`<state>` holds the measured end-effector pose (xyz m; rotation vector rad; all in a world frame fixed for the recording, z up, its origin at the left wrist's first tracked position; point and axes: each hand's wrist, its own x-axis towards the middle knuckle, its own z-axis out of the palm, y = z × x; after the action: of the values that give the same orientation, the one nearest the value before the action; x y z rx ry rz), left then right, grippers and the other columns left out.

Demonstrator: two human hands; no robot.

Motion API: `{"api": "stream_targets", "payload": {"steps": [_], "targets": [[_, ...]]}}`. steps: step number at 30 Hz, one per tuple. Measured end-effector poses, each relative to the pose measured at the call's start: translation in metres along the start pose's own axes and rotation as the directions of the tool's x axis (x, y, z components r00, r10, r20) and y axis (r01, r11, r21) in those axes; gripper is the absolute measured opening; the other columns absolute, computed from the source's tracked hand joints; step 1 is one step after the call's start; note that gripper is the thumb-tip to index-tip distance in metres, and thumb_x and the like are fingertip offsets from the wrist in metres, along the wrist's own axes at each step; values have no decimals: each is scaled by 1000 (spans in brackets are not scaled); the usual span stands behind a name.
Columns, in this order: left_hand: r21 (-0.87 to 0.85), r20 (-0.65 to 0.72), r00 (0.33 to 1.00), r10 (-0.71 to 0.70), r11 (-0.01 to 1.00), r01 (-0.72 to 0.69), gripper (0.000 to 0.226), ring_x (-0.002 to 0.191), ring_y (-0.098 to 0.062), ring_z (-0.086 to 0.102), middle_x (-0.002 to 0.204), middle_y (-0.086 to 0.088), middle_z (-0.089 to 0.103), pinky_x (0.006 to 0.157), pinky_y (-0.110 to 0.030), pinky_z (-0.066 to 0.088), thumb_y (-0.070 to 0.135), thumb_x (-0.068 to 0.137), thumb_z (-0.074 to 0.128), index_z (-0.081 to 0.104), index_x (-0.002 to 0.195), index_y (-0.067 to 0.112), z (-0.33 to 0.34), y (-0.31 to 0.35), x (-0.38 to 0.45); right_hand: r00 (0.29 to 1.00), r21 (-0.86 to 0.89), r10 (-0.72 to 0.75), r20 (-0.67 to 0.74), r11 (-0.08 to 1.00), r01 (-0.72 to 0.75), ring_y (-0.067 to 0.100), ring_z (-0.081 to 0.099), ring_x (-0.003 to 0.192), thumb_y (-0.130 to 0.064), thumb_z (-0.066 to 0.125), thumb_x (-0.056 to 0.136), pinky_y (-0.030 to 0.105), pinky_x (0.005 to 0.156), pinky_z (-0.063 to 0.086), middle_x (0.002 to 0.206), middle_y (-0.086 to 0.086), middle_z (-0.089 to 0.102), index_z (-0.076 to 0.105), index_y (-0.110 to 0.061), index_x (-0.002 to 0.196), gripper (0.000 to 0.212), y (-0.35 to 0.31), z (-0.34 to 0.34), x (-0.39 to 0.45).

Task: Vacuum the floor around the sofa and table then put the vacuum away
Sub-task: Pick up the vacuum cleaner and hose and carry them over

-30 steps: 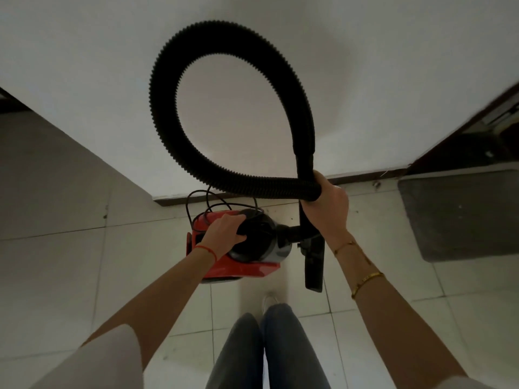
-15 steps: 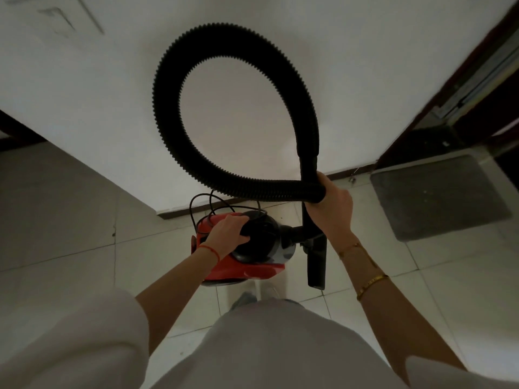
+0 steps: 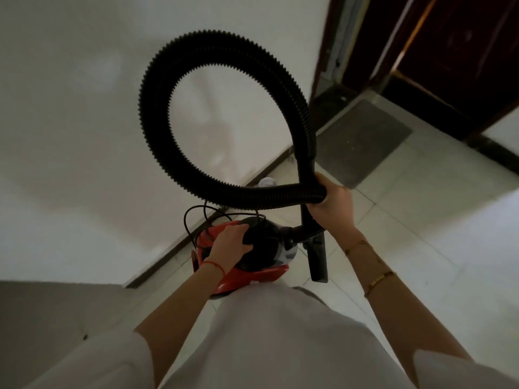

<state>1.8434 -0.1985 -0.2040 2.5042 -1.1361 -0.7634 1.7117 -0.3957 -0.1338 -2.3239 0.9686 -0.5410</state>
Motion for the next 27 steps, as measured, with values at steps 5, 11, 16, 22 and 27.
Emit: {"api": "stream_targets", "payload": {"steps": [5, 11, 16, 22, 27], "targets": [[69, 112, 976, 185, 979, -193, 39, 105, -22, 59, 110, -5, 64, 89, -30, 47, 23, 82, 67, 60, 119, 11, 9, 26, 13, 980, -21, 132, -148, 990, -137, 21, 66, 69, -15, 67, 76, 23, 70, 43, 76, -4, 70, 62, -26, 120, 45, 20, -29, -43], [59, 271, 886, 377, 912, -406, 33, 99, -21, 64, 104, -3, 68, 89, -33, 51, 21, 79, 70, 63, 111, 14, 32, 81, 17, 897, -22, 295, -330, 947, -319, 26, 68, 71, -15, 69, 76, 23, 67, 46, 78, 0, 73, 62, -23, 121, 46, 51, -69, -108], [55, 375, 775, 509, 822, -567, 33, 98, -22, 64, 102, -4, 69, 86, -38, 52, 20, 78, 69, 64, 110, 13, 60, 138, 7, 790, -25, 409, -457, 881, -472, 27, 67, 68, -14, 68, 77, 29, 68, 53, 78, 2, 73, 60, -23, 125, 50, 78, -108, -166], [51, 479, 632, 609, 699, -713, 23, 91, -22, 66, 95, -4, 69, 81, -38, 54, 18, 77, 66, 66, 100, 15, 112, 218, -16, 643, -5, 465, -608, 808, -589, 27, 67, 62, -14, 69, 74, 28, 62, 53, 73, 2, 72, 62, -22, 122, 49, 125, -156, -245], [76, 574, 508, 642, 576, -814, 13, 87, -21, 64, 90, -1, 67, 76, -33, 52, 18, 78, 65, 63, 91, 18, 171, 298, -45, 523, 37, 507, -685, 741, -670, 26, 65, 59, -15, 68, 72, 23, 55, 44, 69, -2, 70, 65, -23, 115, 44, 170, -207, -318]]}}
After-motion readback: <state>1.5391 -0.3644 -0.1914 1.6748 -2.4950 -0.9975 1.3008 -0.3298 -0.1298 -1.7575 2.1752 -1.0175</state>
